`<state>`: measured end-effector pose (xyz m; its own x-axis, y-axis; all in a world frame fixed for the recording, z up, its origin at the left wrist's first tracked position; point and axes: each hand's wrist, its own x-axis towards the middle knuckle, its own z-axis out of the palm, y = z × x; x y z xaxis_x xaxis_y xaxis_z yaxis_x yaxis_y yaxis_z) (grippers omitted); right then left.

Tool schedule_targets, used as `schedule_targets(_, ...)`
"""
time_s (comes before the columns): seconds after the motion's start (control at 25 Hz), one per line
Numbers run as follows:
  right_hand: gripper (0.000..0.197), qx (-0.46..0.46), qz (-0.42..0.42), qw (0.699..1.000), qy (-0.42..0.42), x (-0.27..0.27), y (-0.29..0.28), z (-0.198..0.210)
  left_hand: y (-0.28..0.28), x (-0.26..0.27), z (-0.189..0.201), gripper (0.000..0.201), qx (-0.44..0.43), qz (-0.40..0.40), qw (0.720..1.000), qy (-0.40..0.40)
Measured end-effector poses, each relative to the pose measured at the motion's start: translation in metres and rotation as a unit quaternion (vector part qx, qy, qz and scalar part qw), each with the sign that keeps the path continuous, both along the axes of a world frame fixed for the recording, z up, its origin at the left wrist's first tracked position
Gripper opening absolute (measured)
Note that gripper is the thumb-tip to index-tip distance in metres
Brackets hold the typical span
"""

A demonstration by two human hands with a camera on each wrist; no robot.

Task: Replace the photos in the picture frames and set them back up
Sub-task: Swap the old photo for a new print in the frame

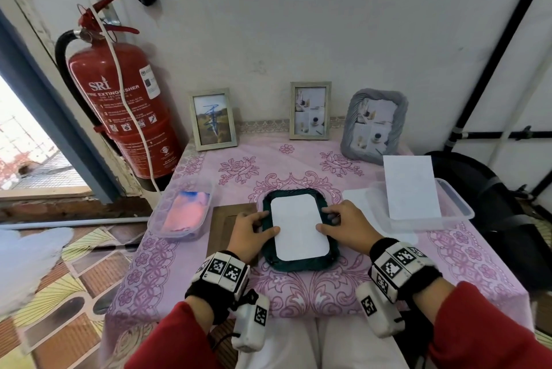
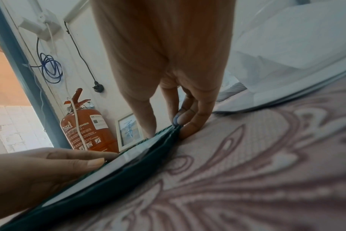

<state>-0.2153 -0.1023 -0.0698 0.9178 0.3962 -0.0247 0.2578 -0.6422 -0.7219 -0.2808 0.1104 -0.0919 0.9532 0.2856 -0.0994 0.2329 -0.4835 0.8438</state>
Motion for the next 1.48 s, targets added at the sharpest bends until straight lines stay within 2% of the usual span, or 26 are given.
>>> schedule_targets(0.64, 0.052, -0.006, 0.03, 0.999, 0.037, 0.001, -0.008, -0.004, -0.003, -0.001, 0.0, 0.041, 0.007, 0.008, 1.0, -0.007)
schedule_targets(0.76, 0.046, 0.013, 0.016, 0.999, 0.05, 0.0, -0.01, -0.003, -0.004, -0.001, 0.0, 0.04, 0.004, 0.01, 1.0, -0.01)
schedule_targets(0.96, 0.038, 0.037, 0.005, 0.997, 0.067, 0.0, -0.011, -0.001, 0.001, -0.007, 0.006, 0.037, -0.05, 0.047, 0.995, -0.068)
schedule_targets(1.04, 0.038, 0.041, 0.006, 0.997, 0.071, 0.0, -0.012, -0.001, 0.013, -0.016, 0.009, 0.035, -0.012, 0.085, 0.992, -0.094)
schedule_targets(1.12, 0.037, 0.043, 0.006, 0.997, 0.071, 0.0, -0.013, -0.001, 0.026, -0.028, 0.011, 0.037, 0.083, 0.114, 0.987, -0.082)
schedule_targets(1.28, 0.037, 0.038, 0.01, 0.997, 0.071, 0.001, -0.014, -0.001, 0.036, -0.048, 0.006, 0.065, 0.246, 0.058, 0.965, 0.068)
schedule_targets(1.36, 0.037, 0.038, 0.013, 0.997, 0.072, 0.001, -0.014, -0.001, 0.036, -0.053, 0.003, 0.068, 0.245, 0.06, 0.964, 0.086)
schedule_targets(1.48, 0.038, 0.036, 0.016, 0.997, 0.071, 0.0, -0.014, -0.002, 0.034, -0.053, 0.002, 0.069, 0.221, 0.095, 0.968, 0.069)
